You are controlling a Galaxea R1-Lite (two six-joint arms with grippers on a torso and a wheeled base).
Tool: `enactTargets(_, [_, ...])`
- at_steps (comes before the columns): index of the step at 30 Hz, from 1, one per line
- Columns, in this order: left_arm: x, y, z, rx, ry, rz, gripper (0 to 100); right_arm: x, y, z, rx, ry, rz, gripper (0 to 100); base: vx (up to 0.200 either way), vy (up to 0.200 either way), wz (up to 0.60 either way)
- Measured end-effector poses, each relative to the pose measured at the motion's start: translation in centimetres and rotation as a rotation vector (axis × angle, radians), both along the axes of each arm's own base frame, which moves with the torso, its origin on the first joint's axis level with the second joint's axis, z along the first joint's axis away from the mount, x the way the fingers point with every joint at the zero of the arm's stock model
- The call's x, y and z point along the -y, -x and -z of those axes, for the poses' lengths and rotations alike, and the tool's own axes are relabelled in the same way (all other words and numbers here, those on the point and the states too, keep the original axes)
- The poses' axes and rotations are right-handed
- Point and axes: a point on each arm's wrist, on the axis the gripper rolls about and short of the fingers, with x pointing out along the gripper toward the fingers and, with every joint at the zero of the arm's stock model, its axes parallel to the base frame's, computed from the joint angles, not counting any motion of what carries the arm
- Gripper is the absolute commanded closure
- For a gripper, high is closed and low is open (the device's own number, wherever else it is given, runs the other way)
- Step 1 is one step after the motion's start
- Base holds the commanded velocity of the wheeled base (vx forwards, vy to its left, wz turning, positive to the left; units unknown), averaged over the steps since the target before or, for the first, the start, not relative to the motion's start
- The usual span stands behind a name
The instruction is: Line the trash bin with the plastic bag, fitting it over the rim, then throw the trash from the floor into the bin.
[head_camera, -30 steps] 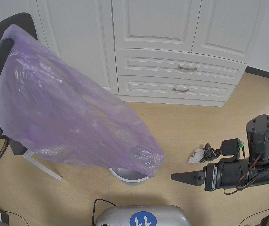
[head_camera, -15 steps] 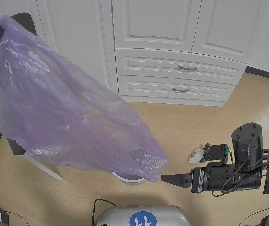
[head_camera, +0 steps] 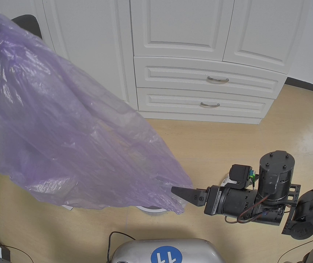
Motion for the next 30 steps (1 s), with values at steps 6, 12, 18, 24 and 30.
enactTargets(6, [0.0,0.1,-0.1,0.004,0.005,0.003,100,0.0,0.3,1.6,-0.036,0.026,-0.007,0,0.0,0.0,0.0])
enactTargets(12, [0.0,0.1,-0.2,0.006,0.009,0.009,100,-0.2,0.5,2.2,-0.066,0.033,-0.027,0,0.0,0.0,0.0])
enactTargets(18, [0.0,0.2,-0.2,0.007,0.009,0.015,100,-0.6,0.6,2.6,-0.077,0.019,-0.049,0,0.0,0.0,0.0])
enactTargets(24, [0.1,0.3,-0.2,0.006,0.008,0.025,100,-1.0,0.6,2.4,-0.011,-0.066,-0.074,0,0.0,0.0,0.0])
enactTargets(30, [0.2,0.4,-0.2,0.005,0.007,0.037,100,-1.2,0.7,2.9,0.086,-0.168,-0.09,0,0.0,0.0,0.0])
